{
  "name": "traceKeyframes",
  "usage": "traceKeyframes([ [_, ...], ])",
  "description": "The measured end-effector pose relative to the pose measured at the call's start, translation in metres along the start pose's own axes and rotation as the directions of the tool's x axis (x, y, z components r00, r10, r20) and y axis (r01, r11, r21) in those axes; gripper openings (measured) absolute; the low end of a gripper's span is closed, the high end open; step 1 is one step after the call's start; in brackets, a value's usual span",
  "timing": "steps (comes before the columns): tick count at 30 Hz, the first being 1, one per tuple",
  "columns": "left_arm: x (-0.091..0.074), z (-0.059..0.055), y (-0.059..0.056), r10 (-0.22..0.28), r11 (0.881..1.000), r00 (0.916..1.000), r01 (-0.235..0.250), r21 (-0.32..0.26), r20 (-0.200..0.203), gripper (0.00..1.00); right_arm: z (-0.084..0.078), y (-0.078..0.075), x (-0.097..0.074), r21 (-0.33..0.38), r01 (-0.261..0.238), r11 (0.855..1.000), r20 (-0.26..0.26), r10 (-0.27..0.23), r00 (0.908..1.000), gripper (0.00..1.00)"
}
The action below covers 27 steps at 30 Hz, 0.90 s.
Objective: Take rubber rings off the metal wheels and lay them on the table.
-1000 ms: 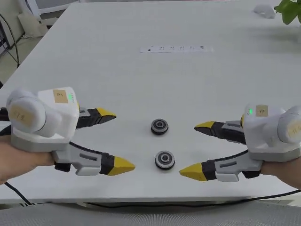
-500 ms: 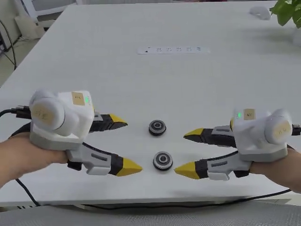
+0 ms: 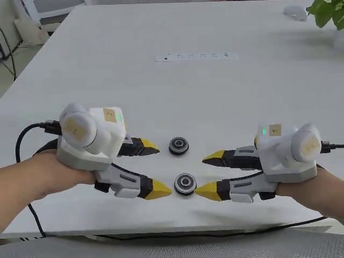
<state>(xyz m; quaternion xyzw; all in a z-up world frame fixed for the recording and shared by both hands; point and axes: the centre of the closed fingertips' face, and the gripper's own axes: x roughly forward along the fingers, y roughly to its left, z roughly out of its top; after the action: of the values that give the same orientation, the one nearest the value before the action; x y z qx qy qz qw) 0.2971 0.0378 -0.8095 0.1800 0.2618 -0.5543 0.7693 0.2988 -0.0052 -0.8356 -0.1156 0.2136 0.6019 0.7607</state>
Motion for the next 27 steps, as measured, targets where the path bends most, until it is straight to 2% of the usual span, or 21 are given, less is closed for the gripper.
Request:
traceKeyframes([
  [7, 0.012, 0.0, -0.004, -0.028, 1.0, 0.9996, 0.028, 0.004, -0.011, 0.49, -0.006, 0.004, 0.005, 0.013, -0.026, 1.0, -0.014, 0.026, 0.9996, 0.37],
  [13, 0.022, -0.001, -0.01, -0.053, 0.999, 0.9984, 0.053, 0.014, -0.022, 0.43, -0.01, 0.002, 0.007, 0.016, -0.028, 0.999, -0.02, 0.028, 0.9994, 0.35],
  [21, 0.033, -0.002, -0.009, -0.065, 0.998, 0.9974, 0.065, 0.015, -0.03, 0.32, -0.012, 0.004, 0.009, 0.018, -0.033, 0.999, -0.025, 0.033, 0.9991, 0.35],
  [27, 0.041, -0.007, -0.01, -0.069, 0.997, 0.9964, 0.07, 0.012, -0.049, 0.26, -0.013, 0.005, 0.009, 0.013, -0.039, 0.999, -0.027, 0.039, 0.9989, 0.35],
])
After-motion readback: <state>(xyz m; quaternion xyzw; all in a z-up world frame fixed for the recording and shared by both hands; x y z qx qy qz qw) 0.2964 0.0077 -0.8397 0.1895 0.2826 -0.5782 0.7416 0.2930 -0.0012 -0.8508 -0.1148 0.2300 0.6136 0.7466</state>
